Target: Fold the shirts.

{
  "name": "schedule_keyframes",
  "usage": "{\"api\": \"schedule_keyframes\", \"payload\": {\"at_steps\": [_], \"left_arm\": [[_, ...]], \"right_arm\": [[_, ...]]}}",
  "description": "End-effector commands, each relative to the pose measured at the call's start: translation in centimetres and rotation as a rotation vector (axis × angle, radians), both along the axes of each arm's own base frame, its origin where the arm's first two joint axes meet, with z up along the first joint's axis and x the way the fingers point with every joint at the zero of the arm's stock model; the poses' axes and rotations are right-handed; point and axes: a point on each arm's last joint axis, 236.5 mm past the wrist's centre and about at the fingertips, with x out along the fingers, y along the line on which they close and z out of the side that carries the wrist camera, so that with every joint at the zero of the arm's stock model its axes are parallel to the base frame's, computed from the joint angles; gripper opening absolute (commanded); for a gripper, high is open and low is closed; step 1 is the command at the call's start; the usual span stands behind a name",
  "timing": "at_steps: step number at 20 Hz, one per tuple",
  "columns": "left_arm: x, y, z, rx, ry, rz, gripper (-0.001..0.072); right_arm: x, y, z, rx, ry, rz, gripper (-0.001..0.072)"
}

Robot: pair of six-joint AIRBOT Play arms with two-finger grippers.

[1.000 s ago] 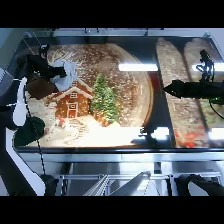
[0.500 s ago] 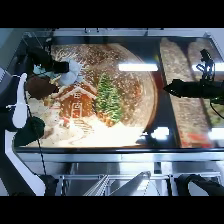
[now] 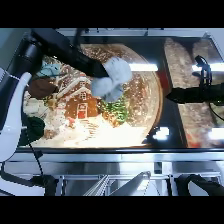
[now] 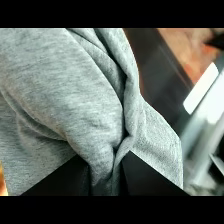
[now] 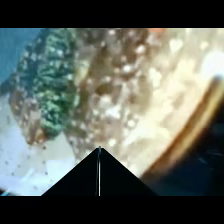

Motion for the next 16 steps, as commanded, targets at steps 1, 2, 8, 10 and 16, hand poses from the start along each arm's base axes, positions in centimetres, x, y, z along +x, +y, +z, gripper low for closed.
{"api": "schedule_keyframes", "payload": {"at_steps": [1, 2, 8, 10, 16], "left_arm": [[-6.8, -5.4, -3.2, 0.013, 0.095, -0.132, 0.0022], [-7.9, -6.4, -4.4, 0.02, 0.109, -0.141, 0.0059], [-7.5, -2.7, -3.8, 0.132, 0.128, -0.156, 0.0716], [-6.8, 1.4, -3.7, 0.196, 0.222, -0.084, 0.0716], [-8.8, 4.8, -14.9, 0.187, 0.467, 0.151, 0.071]], "right_arm": [[-2.7, -1.4, -1.5, -0.053, 0.126, 0.016, 0.0016], [-3.2, -1.5, -1.7, -0.047, 0.15, 0.012, 0.0017], [-4.0, -1.7, -2.2, -0.058, 0.193, 0.025, 0.0653], [-4.0, -1.4, -3.3, -0.043, 0.228, 0.027, 0.0652], [-5.7, -0.2, -11.0, 0.028, 0.411, 0.055, 0.0548]]}}
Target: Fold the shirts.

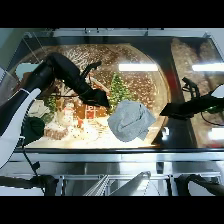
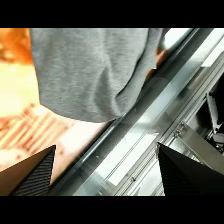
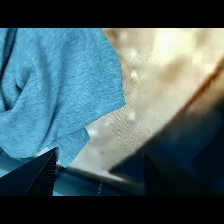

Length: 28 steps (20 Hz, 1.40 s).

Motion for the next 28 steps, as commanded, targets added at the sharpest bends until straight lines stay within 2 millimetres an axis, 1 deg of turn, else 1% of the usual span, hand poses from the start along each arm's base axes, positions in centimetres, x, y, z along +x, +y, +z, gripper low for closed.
{"api": "schedule_keyframes", "payload": {"at_steps": [1, 2, 4, 5, 6, 7, 8, 10, 13, 14, 15, 16, 17, 18, 19, 20, 21, 22, 23, 24, 25, 26, 27, 28], "left_arm": [[-1.5, 1.2, -7.2, 0.014, 0.103, 0.152, 0.0709], [-1.8, 1.0, -8.8, 0.005, 0.124, 0.173, 0.0709], [-1.7, 0.7, -10.7, 0.001, 0.152, 0.187, 0.0708], [-1.4, 0.6, -11.5, 0.007, 0.16, 0.188, 0.0708], [-1.1, 0.5, -12.0, 0.009, 0.17, 0.185, 0.0707], [-1.0, 0.1, -12.5, 0.011, 0.18, 0.174, 0.0707], [-1.1, -0.4, -12.9, 0.012, 0.19, 0.154, 0.0691], [-0.6, -1.8, -13.3, 0.009, 0.185, 0.121, 0.0691], [0.5, -4.2, -13.3, -0.006, 0.148, 0.075, 0.0688], [0.7, -4.8, -13.0, -0.012, 0.144, 0.058, 0.0593], [0.7, -5.2, -12.5, -0.019, 0.143, 0.036, 0.0281], [0.6, -5.4, -11.8, -0.027, 0.143, 0.011, 0.0009], [0.5, -5.4, -10.9, -0.037, 0.149, -0.011, 0.0014], [0.4, -5.2, -9.9, -0.048, 0.161, -0.034, 0.0014], [0.3, -4.8, -8.4, -0.06, 0.174, -0.067, 0.0014], [0.2, -4.3, -6.8, -0.07, 0.184, -0.091, 0.0014], [0.1, -3.7, -4.5, -0.085, 0.172, -0.122, 0.0013], [0.3, -3.0, -2.0, -0.101, 0.142, -0.141, 0.0014], [0.6, -2.2, 1.3, -0.118, 0.087, -0.152, 0.0014], [1.0, -1.3, 4.6, -0.134, 0.025, -0.153, 0.0014], [1.3, -0.3, 8.7, -0.153, -0.073, -0.151, 0.0014], [1.7, 0.7, 13.1, -0.174, -0.198, -0.134, 0.0014], [2.1, 1.6, 17.5, -0.195, -0.335, -0.105, 0.0015], [2.1, 2.6, 22.0, -0.216, -0.476, -0.072, 0.0017]], "right_arm": [[-0.3, 0.9, -3.9, 0.048, 0.066, 0.022, 0.0545], [0.0, 1.5, -4.5, 0.082, 0.07, 0.028, 0.0544], [0.7, 3.1, -5.4, 0.164, 0.067, 0.032, 0.0544], [0.9, 3.8, -5.8, 0.191, 0.073, 0.03, 0.0518], [0.9, 4.2, -6.4, 0.201, 0.08, 0.04, 0.039], [0.7, 4.6, -7.0, 0.202, 0.088, 0.055, 0.0361], [0.5, 5.0, -7.4, 0.205, 0.098, 0.064, 0.0361], [0.5, 5.6, -8.0, 0.197, 0.1, 0.074, 0.0361], [1.0, 6.2, -8.0, 0.198, 0.076, 0.075, 0.036], [1.2, 6.5, -7.7, 0.214, 0.065, 0.081, 0.036], [1.2, 6.7, -7.5, 0.222, 0.063, 0.079, 0.032], [1.2, 6.7, -7.5, 0.223, 0.055, 0.091, 0.0042], [1.1, 6.8, -7.2, 0.226, 0.047, 0.11, 0.0015], [1.0, 7.0, -6.7, 0.235, 0.035, 0.139, 0.0014], [1.1, 7.1, -5.7, 0.246, 0.022, 0.165, 0.0014], [1.4, 7.1, -4.2, 0.256, -0.004, 0.182, 0.0014], [2.2, 6.8, -1.8, 0.263, -0.055, 0.196, 0.0014], [3.3, 6.0, 1.1, 0.259, -0.131, 0.199, 0.0014], [4.8, 4.9, 4.7, 0.239, -0.237, 0.188, 0.0014], [6.3, 3.3, 9.4, 0.209, -0.377, 0.16, 0.0013], [7.3, 1.6, 15.1, 0.182, -0.534, 0.124, 0.0013], [7.5, 0.1, 20.7, 0.15, -0.687, 0.084, 0.0014], [6.9, -1.5, 26.7, 0.101, -0.855, 0.035, 0.0014], [5.6, -2.8, 32.0, 0.045, -1.01, -0.015, 0.0014]]}}
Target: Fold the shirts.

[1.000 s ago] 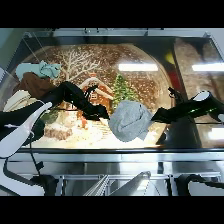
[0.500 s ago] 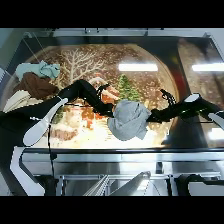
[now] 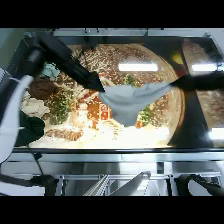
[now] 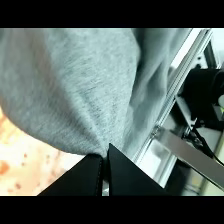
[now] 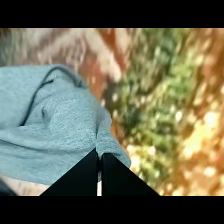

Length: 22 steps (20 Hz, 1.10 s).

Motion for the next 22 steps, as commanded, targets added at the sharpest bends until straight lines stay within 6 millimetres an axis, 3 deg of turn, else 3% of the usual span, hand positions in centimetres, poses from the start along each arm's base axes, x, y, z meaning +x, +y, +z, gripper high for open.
{"api": "schedule_keyframes", "payload": {"at_steps": [1, 3, 5, 8, 10, 11, 13, 15, 17, 20, 21, 22], "left_arm": [[-1.3, 3.8, 15.3, -0.095, -0.414, 0.102, 0.0018], [-3.6, 5.2, 22.5, -0.156, -0.626, 0.178, 0.0021], [-6.0, 5.7, 25.8, -0.203, -0.728, 0.225, 0.0023], [-9.2, 4.7, 24.9, -0.224, -0.707, 0.199, 0.0025], [-8.8, 3.9, 23.1, -0.236, -0.669, 0.217, 0.0025], [-8.2, 3.5, 21.8, -0.232, -0.634, 0.225, 0.0025], [-6.5, 3.0, 17.5, -0.194, -0.52, 0.227, 0.0026], [-3.9, 2.8, 12.0, -0.137, -0.39, 0.25, 0.0026], [-0.5, 3.2, 5.0, -0.068, -0.248, 0.292, 0.0026], [3.9, 4.9, -5.4, 0.013, -0.048, 0.373, 0.0036], [5.1, 5.7, -8.3, 0.033, 0.006, 0.404, 0.0251], [6.3, 6.7, -10.8, 0.049, 0.057, 0.435, 0.059]], "right_arm": [[-4.3, -4.2, 19.1, -0.092, -0.535, -0.225, 0.0014], [-9.1, -4.7, 26.1, -0.159, -0.778, -0.348, 0.0014], [-13.2, -2.5, 29.1, -0.17, -0.901, -0.345, 0.0014], [-16.5, 1.3, 30.5, -0.097, -0.959, -0.234, 0.0014], [-15.8, 2.6, 29.4, -0.025, -0.906, -0.146, 0.0014], [-14.6, 2.9, 27.8, 0.027, -0.829, -0.094, 0.0015], [-11.5, 2.6, 23.2, 0.103, -0.647, -0.026, 0.0016], [-7.5, 1.9, 16.6, 0.176, -0.425, -0.008, 0.0016], [-4.1, 2.0, 7.9, 0.237, -0.176, 0.003, 0.0016], [0.8, 2.0, -6.6, 0.283, 0.172, -0.077, 0.0033], [2.3, 1.4, -10.9, 0.268, 0.238, -0.111, 0.0222], [3.4, 0.6, -14.7, 0.271, 0.308, -0.151, 0.0462]]}}
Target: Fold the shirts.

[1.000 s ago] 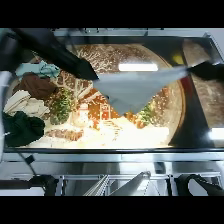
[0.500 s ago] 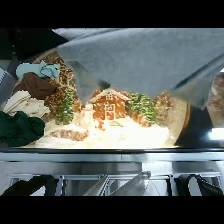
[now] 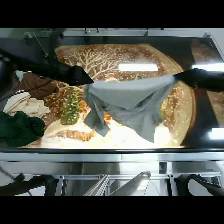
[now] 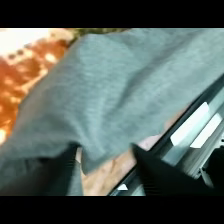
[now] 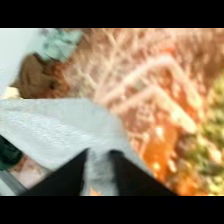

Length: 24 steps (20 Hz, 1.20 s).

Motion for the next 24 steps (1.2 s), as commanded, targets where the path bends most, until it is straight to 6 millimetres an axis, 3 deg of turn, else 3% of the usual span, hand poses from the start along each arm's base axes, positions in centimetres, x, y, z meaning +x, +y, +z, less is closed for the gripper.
{"api": "schedule_keyframes", "payload": {"at_steps": [1, 3, 6, 8, 10, 13, 15, 18, 21, 22, 23, 24], "left_arm": [[3.6, 3.2, -9.7, 0.027, 0.194, 0.098, 0.0712], [4.7, 5.9, -10.8, 0.018, 0.262, 0.104, 0.071], [4.4, 9.6, -10.6, -0.002, 0.36, 0.118, 0.0711], [2.5, 10.6, -12.2, -0.011, 0.445, 0.134, 0.071], [0.0, 10.3, -15.0, -0.015, 0.544, 0.151, 0.071], [-3.0, 8.7, -19.2, -0.004, 0.651, 0.155, 0.071], [-3.7, 7.2, -20.9, 0.015, 0.667, 0.145, 0.0709], [-3.4, 4.9, -21.5, 0.046, 0.621, 0.115, 0.0708], [-2.2, 2.6, -20.8, 0.064, 0.543, 0.08, 0.0691], [-1.8, 2.0, -20.5, 0.068, 0.52, 0.067, 0.069], [-1.6, 1.5, -20.2, 0.069, 0.506, 0.055, 0.0689], [-1.5, 1.3, -19.9, 0.073, 0.497, 0.044, 0.0568]], "right_arm": [[2.7, -1.0, -14.7, 0.017, 0.311, -0.035, 0.0486], [2.7, -2.6, -16.6, 0.036, 0.375, -0.008, 0.0485], [1.1, -5.9, -16.2, 0.016, 0.406, -0.014, 0.0479], [-1.1, -8.6, -17.9, -0.081, 0.5, -0.048, 0.0479], [-3.7, -9.6, -20.1, -0.153, 0.603, -0.046, 0.0479], [-5.7, -7.8, -22.1, -0.114, 0.665, -0.043, 0.0479], [-6.6, -6.2, -23.2, -0.123, 0.689, -0.024, 0.0479], [-7.0, -3.4, -24.3, -0.159, 0.687, 0.025, 0.0478], [-6.7, 0.1, -24.8, -0.175, 0.669, 0.079, 0.0478], [-6.7, 1.1, -25.0, -0.185, 0.663, 0.096, 0.0446], [-6.8, 1.7, -25.1, -0.198, 0.655, 0.111, 0.0275], [-6.9, 2.2, -25.1, -0.203, 0.652, 0.123, 0.0127]]}}
